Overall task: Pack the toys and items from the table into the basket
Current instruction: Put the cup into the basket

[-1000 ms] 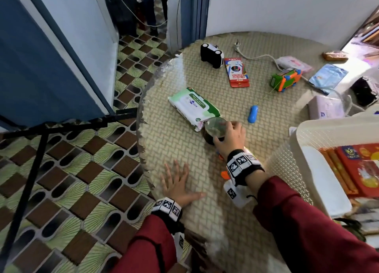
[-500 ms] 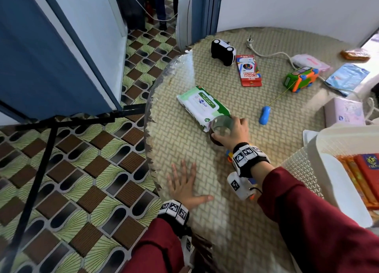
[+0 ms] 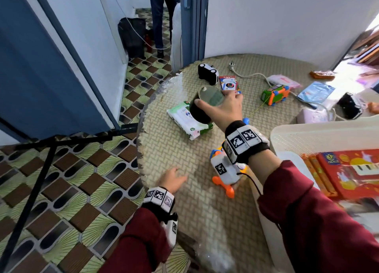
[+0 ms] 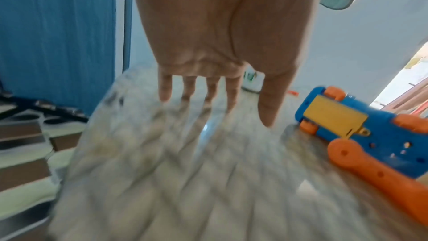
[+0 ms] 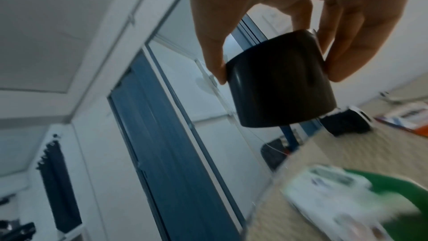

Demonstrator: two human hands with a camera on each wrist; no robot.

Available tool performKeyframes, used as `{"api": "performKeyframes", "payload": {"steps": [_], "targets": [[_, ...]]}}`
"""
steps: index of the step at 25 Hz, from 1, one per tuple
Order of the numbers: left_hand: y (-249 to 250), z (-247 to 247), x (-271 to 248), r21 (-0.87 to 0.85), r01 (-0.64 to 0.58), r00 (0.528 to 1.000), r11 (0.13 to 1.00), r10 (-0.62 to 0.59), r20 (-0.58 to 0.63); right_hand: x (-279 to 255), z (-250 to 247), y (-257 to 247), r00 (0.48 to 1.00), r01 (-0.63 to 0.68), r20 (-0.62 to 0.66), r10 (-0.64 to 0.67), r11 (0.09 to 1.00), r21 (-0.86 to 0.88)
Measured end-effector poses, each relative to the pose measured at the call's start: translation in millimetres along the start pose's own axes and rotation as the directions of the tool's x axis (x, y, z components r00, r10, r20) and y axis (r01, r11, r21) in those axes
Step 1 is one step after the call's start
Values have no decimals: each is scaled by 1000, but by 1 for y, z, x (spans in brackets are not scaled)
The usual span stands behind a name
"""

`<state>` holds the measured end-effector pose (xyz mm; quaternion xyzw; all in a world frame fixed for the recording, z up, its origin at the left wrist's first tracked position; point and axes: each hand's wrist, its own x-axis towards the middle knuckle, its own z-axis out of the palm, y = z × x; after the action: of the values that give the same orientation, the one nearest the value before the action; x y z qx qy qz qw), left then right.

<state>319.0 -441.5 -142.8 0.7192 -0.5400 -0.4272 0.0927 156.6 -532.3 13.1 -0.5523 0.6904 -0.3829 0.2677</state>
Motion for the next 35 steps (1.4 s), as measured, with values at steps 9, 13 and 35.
{"api": "performKeyframes", "payload": {"steps": [9,13,35], "targets": [[113,47,-110,-438,-397,918,807,343,-200,-44,-163,-17,915,401,60,-399,915,-33],[137,85,-166,-537,-457,888,709,399,-229,-71,-237,31,853,512,195,-483,848,-139],[148,152,-228,-555,-541,836,632,332,-436,-127,-256,171,234,726,893,-384,680,103]]}}
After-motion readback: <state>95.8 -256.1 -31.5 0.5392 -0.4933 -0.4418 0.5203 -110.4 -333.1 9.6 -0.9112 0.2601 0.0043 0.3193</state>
